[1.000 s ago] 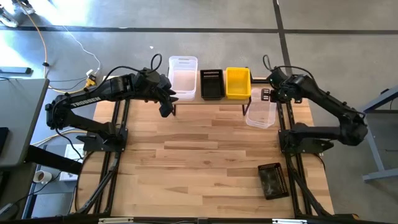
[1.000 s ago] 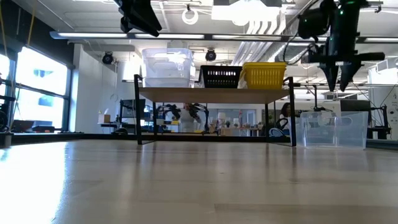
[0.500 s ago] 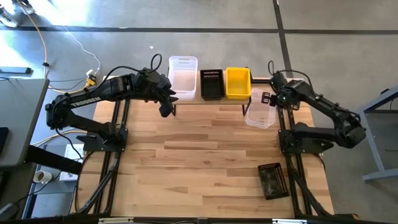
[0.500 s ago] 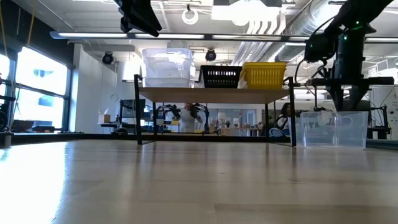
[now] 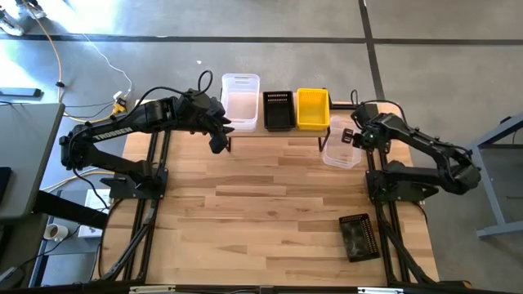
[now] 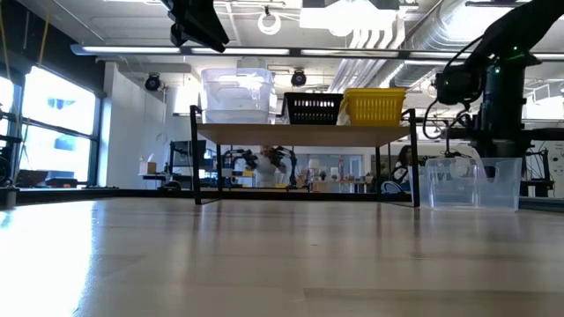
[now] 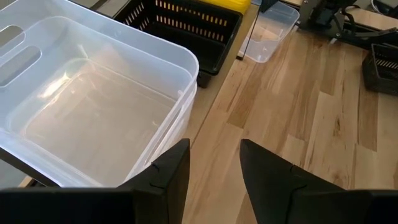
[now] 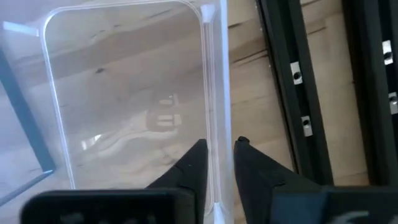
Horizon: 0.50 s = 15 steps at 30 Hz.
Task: Stack baskets on shelf by color
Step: Stack the transparent bin on top of the transparent bin
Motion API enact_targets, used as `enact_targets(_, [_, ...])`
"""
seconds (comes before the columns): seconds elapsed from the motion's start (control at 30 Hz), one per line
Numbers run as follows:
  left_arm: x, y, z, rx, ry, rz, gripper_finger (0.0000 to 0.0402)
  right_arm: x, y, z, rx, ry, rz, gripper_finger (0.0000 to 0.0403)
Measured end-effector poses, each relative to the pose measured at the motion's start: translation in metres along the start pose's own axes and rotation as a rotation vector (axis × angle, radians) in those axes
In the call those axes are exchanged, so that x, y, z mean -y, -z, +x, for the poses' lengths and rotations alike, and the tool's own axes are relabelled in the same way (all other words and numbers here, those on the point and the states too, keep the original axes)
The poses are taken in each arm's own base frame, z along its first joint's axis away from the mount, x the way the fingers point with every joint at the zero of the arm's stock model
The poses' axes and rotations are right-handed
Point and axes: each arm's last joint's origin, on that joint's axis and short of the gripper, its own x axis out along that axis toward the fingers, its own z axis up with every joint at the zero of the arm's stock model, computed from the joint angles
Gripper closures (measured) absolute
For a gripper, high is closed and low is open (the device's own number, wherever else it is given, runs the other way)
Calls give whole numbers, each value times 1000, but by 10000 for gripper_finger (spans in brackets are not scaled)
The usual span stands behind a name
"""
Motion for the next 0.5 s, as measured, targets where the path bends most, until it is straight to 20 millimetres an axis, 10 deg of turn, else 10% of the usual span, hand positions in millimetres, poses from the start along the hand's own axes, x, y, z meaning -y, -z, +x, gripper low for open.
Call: enact_targets(0.5, [0, 0, 0, 0, 4, 15, 271, -11, -7, -65, 158, 91, -51, 402])
